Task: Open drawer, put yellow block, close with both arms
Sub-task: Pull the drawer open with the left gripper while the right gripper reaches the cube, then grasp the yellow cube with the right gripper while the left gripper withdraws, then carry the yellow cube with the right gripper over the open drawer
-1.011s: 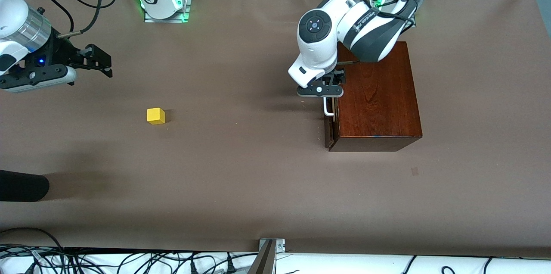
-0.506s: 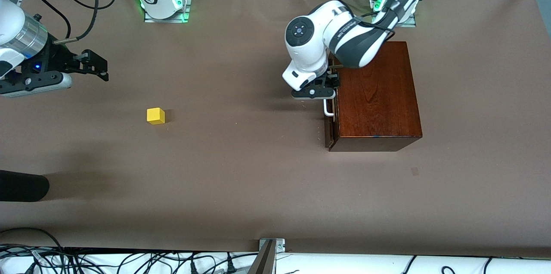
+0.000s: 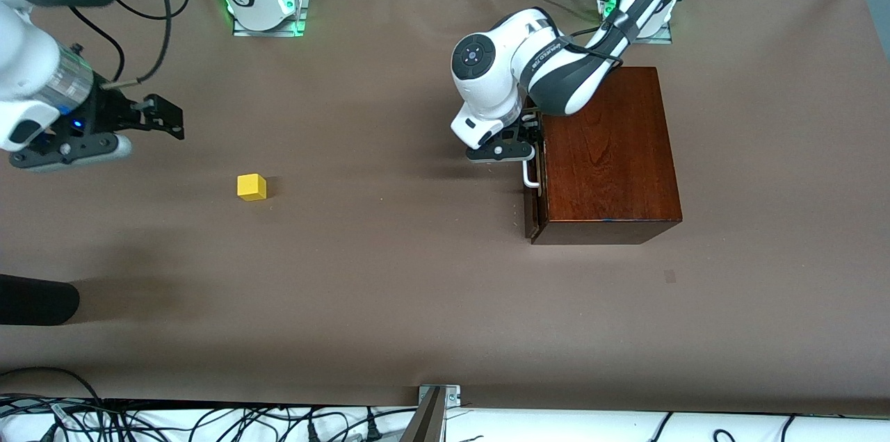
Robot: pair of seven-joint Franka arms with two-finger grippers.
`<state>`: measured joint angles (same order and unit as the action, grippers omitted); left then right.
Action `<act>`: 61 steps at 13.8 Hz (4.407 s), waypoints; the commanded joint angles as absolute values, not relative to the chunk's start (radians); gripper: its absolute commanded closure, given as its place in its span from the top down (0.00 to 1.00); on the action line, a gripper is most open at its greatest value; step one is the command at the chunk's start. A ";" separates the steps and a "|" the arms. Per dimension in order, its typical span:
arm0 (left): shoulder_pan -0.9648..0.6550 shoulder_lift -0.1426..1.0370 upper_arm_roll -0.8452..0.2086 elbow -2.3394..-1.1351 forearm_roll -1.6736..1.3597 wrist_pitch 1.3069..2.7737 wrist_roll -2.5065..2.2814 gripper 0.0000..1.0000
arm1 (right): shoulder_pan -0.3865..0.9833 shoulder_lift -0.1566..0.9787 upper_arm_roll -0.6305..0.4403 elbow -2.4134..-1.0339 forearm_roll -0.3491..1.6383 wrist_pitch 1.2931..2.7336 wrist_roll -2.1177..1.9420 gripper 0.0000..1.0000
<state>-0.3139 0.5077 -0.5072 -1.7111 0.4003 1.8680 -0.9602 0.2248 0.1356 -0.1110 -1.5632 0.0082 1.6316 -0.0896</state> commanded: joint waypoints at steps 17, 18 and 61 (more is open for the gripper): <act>-0.446 0.632 -0.506 -1.577 0.440 2.011 -1.051 1.00 | 0.225 0.299 -0.101 -1.896 0.017 2.104 -0.087 1.00; -0.449 0.641 -0.508 -1.556 0.440 2.011 -1.049 1.00 | 0.224 0.296 -0.101 -1.934 0.017 2.138 -0.090 1.00; -0.101 -0.028 0.008 -1.700 0.006 1.672 -0.077 1.00 | 0.668 0.492 0.117 -1.413 0.022 2.048 -0.116 0.00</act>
